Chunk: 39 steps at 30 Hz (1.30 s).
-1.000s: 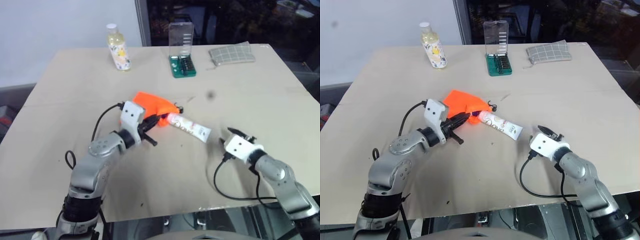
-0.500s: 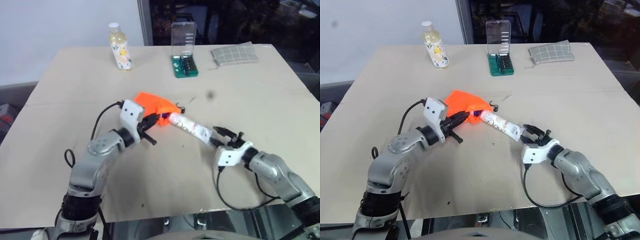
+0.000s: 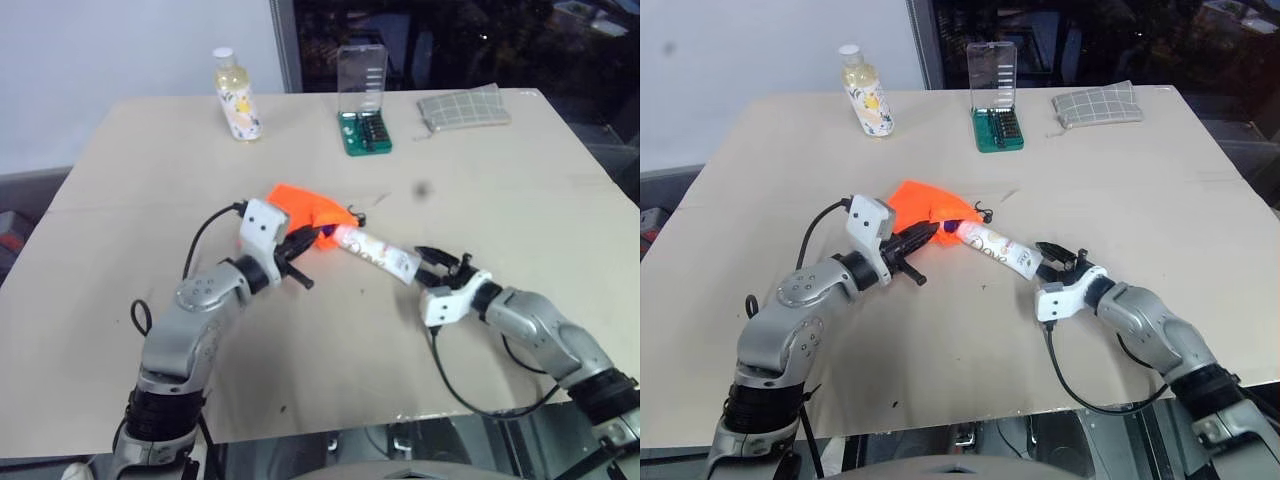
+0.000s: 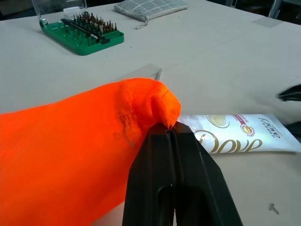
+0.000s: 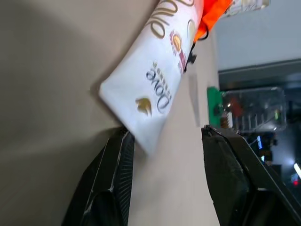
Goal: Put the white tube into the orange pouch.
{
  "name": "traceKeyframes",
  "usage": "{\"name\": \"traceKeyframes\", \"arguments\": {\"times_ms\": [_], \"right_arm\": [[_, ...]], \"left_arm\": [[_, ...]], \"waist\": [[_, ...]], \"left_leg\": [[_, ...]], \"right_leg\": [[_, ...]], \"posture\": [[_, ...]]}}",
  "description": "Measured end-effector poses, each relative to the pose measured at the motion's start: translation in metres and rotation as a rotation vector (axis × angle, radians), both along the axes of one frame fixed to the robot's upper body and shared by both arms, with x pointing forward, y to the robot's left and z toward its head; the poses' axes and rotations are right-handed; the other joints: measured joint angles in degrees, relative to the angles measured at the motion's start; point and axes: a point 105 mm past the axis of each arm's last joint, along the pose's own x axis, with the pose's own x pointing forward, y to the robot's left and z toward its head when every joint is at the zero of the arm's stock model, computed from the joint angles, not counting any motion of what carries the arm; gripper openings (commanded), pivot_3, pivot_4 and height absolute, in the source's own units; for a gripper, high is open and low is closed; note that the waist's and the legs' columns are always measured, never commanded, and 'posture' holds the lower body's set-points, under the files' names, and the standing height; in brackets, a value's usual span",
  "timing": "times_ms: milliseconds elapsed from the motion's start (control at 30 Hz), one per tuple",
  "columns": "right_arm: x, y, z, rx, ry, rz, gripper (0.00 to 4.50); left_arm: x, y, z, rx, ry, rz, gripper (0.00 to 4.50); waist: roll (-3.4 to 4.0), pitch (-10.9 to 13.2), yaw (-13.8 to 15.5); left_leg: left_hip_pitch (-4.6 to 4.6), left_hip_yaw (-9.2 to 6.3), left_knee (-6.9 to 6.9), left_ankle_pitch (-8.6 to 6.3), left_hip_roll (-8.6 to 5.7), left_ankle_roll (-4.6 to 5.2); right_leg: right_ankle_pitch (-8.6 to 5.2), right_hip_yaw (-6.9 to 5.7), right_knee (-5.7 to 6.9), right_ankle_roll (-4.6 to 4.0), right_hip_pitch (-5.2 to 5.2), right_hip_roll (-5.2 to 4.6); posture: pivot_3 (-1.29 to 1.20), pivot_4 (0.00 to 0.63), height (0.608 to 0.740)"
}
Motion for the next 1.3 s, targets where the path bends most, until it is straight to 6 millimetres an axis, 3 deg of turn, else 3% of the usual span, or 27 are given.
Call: {"name": "traceKeyframes", "arguments": {"times_ms": [133,300,333,700,900,1300], "right_arm": [[0.002,0.005,0.0,0.011,-0.018,0.03,2.28],[-0.002,0.01,0.003,0.028,-0.04,0.076,0.13],[-0.002,0.011,0.005,0.032,-0.048,0.085,0.05],[-0.007,0.021,0.013,0.146,-0.028,0.097,0.05],[-0.008,0.02,0.046,0.291,-0.077,0.085,0.05],[-0.003,0.058,0.065,0.378,-0.092,0.167,0.05]], "left_arm": [[0.0,0.0,0.0,0.001,0.0,0.001,0.0],[0.001,0.002,0.001,0.0,-0.003,0.01,0.0],[0.001,0.002,0.001,0.0,-0.003,0.011,0.0],[0.005,0.002,0.006,0.015,-0.018,0.002,0.0],[0.005,-0.011,0.012,0.035,-0.03,-0.07,0.0],[-0.001,-0.018,0.005,0.034,0.025,-0.132,0.0]], "waist": [[-0.06,0.0,-0.2],[-0.08,0.0,-0.2],[-0.1,-0.1,-0.2],[-0.11,0.0,-0.1],[-0.12,0.0,0.0],[-0.1,0.1,0.0]], "left_leg": [[0.03,0.01,0.02,0.02,0.0,-0.04],[0.06,-0.03,-0.01,0.06,0.02,-0.1],[0.06,-0.02,-0.01,0.06,0.03,-0.1],[0.03,-0.04,-0.01,0.07,0.03,-0.12],[0.0,-0.04,-0.01,0.07,0.01,-0.11],[0.0,-0.04,-0.01,0.07,0.01,-0.11]], "right_leg": [[0.0,0.04,0.06,0.0,0.0,0.0],[0.0,0.02,0.14,-0.01,-0.02,0.02],[0.0,0.02,0.14,-0.01,-0.01,0.02],[0.0,0.02,0.16,-0.01,-0.03,0.01],[0.0,0.02,0.15,-0.01,-0.03,0.0],[0.01,0.0,0.15,-0.02,-0.05,0.0]], "posture": [[0.0,0.15,0.74],[0.0,0.15,0.74],[0.0,0.15,0.74],[0.0,0.15,0.74],[0.0,0.15,0.74],[0.0,0.15,0.74]]}}
